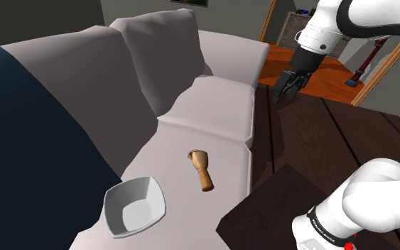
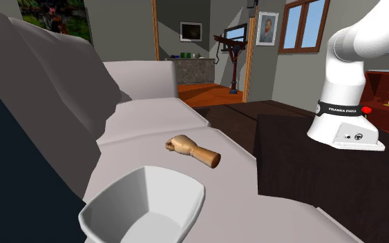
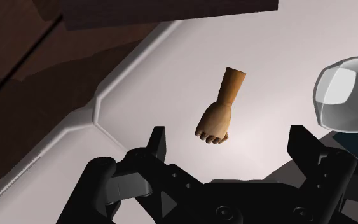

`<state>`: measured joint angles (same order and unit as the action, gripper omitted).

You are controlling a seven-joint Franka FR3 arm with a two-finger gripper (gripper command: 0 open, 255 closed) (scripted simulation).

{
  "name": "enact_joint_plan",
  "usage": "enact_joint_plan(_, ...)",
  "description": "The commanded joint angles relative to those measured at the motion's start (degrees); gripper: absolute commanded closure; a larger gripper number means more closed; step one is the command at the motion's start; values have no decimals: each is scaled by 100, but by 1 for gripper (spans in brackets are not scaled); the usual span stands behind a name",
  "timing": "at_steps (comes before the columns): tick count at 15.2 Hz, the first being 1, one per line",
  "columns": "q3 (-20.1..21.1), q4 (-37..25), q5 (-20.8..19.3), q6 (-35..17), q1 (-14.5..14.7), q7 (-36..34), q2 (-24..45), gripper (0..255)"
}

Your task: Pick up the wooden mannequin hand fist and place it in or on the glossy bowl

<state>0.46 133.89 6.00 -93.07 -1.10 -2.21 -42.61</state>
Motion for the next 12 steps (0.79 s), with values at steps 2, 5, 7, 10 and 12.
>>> enact_joint_plan(2, 44, 211, 39, -224, -7, -72, -26, 0)
enact_joint_plan(5, 185, 800, 165, -913, -20, -283, -42, 0)
enact_joint_plan(7, 285, 1155, 257, -1391, -21, -421, 3, 0)
enact_joint_plan(10, 446, 1625, 405, -2144, -10, -625, 165, 0)
enact_joint_plan(12, 560, 1893, 511, -2672, 3, -756, 344, 0)
